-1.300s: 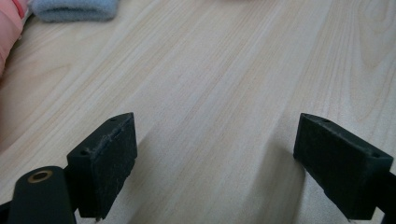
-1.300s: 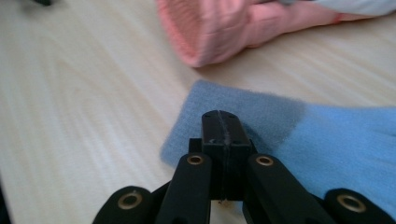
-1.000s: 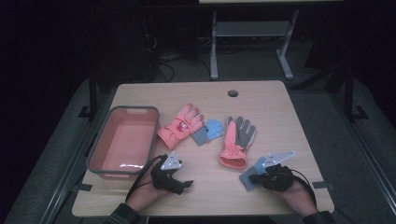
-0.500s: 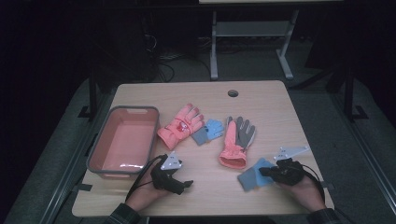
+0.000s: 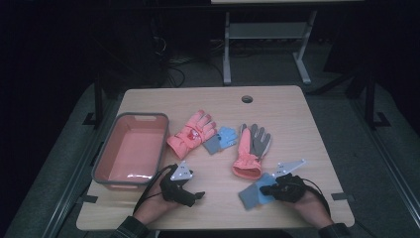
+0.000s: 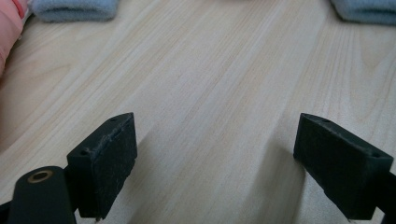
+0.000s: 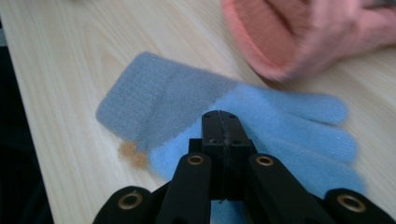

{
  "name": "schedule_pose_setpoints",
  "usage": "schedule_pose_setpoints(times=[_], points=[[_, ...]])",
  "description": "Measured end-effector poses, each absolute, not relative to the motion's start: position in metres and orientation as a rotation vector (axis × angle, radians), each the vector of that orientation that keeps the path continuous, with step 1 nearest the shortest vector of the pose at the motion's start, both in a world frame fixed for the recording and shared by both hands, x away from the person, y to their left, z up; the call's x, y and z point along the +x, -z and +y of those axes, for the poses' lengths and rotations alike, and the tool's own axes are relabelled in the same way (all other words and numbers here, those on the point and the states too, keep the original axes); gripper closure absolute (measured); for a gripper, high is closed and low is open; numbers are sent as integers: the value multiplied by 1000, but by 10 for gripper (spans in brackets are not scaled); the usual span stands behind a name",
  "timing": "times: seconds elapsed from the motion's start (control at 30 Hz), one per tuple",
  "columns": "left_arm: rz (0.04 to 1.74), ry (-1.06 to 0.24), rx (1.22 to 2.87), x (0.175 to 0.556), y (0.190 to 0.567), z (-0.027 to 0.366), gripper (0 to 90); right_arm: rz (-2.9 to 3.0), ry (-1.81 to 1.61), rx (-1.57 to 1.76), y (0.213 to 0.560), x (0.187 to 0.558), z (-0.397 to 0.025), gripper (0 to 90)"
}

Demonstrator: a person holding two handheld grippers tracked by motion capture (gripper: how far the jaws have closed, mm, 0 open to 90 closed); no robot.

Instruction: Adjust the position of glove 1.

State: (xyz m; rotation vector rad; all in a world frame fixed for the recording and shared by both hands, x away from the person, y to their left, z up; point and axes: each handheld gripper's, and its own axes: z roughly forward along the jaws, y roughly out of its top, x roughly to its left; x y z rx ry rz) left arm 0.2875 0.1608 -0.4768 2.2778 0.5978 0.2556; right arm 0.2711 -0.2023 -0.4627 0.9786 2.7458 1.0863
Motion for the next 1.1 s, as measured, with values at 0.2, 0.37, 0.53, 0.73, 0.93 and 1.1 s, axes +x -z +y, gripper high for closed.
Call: schedule_pose_setpoints(times=[0.2, 0.37, 0.53, 0.73, 0.93, 1.1], points=[[599, -254, 2279, 287, 477, 161, 125, 2770, -1113, 926, 463, 270, -179, 900], [599, -253, 2280, 287, 477, 161, 125, 2788, -1129, 887, 464, 269, -162, 900], [597, -254, 2282, 288, 476, 161, 125, 2811, -1135, 844, 464, 268, -148, 900], [604, -255, 2276, 288, 477, 160, 125, 2823, -1148, 802, 464, 266, -141, 899], [611, -258, 2274, 288, 477, 159, 124, 2729, -1208, 866, 455, 270, -166, 800], [614, -261, 2272, 288, 477, 158, 124, 2650, -1195, 912, 451, 273, -193, 646]])
